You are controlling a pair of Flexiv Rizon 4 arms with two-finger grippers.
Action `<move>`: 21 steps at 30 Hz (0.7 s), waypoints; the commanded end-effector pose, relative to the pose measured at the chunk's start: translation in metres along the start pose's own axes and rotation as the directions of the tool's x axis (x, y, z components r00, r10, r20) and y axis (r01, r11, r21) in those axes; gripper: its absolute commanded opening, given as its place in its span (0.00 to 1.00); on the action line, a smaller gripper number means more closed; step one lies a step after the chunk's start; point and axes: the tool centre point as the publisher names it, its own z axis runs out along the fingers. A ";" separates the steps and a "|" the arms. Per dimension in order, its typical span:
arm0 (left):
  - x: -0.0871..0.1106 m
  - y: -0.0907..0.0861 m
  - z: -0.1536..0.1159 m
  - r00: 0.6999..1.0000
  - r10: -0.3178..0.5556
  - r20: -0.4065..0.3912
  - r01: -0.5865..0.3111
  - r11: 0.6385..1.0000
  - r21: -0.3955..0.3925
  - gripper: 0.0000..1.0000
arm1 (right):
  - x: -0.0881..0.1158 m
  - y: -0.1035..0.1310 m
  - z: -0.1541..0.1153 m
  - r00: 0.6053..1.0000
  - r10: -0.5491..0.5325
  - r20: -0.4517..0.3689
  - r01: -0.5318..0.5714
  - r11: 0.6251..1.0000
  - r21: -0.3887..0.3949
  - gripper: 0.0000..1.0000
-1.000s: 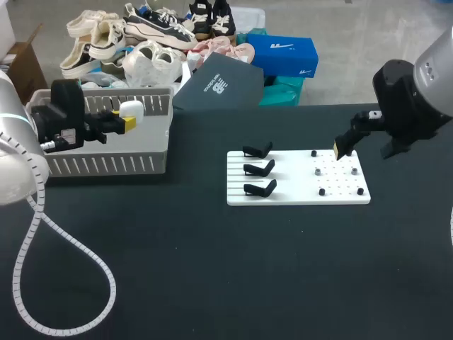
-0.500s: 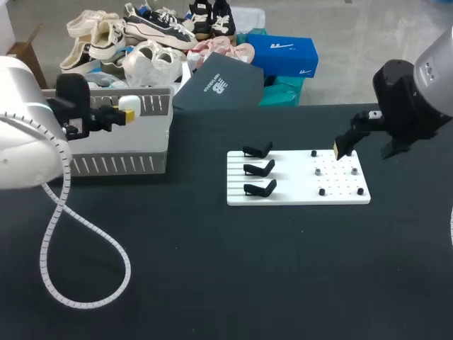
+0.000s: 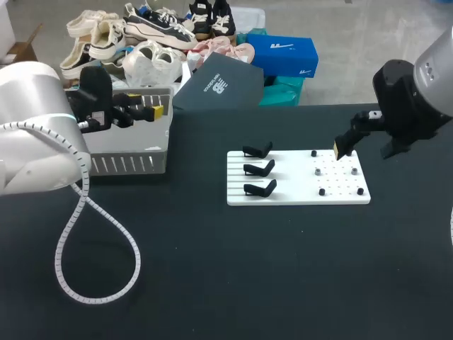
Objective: Pick up each earbud case from the left stands, insert the matching earbuds, close the lid, and place the case in the box.
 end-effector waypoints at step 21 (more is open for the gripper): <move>-0.004 -0.215 0.009 0.998 0.031 -0.059 -0.029 0.999 0.020 1.00 | 0.002 0.000 -0.001 1.000 0.001 0.007 -0.001 1.000 0.001 1.00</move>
